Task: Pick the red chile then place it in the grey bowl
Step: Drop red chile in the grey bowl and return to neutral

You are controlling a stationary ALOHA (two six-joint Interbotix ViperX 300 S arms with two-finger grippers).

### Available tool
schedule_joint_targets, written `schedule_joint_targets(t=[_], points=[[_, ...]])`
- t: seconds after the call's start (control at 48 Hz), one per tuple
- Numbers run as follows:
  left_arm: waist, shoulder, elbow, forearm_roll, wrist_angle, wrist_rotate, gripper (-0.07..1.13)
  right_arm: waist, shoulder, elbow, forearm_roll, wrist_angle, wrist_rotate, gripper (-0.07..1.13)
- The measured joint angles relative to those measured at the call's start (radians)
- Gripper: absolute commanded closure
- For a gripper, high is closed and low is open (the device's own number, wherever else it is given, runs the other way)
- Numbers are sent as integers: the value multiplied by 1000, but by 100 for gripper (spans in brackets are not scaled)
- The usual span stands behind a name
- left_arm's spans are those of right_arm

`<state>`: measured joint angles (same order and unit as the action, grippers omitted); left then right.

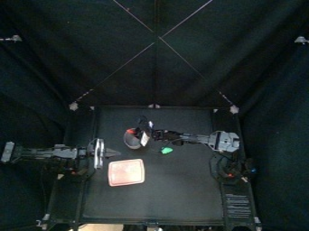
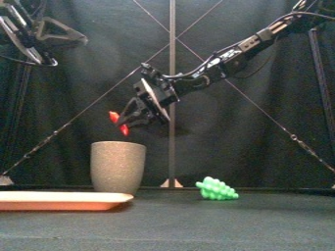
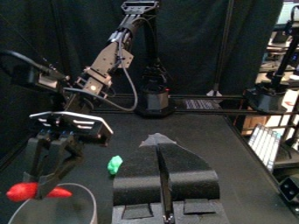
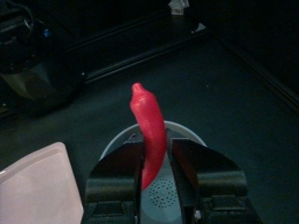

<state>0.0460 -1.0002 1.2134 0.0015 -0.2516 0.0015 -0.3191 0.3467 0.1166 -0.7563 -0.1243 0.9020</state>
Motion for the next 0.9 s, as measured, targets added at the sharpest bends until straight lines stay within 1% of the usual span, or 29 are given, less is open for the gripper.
schedule_joint_targets(t=[0.167, 0.375, 0.438, 0.646, 0.771, 0.896], points=[[0, 0, 0, 0, -2, 0, 109, -2, 8, 0, 0, 0, 0, 36], [2, -2, 0, 2, 0, 0, 109, -6, -2, 17, 3, -6, 2, 17], [2, -2, 0, 0, -2, 0, 109, -8, -12, 18, 5, -11, 5, 14], [3, -2, 0, 2, 0, 0, 109, -29, -147, 86, 2, -60, 0, 13], [3, -2, 0, 3, 0, 0, 109, -38, -293, 192, 2, -140, 5, 13], [5, -8, 0, 2, -2, 0, 109, -38, -449, 331, -5, -172, 5, 13]])
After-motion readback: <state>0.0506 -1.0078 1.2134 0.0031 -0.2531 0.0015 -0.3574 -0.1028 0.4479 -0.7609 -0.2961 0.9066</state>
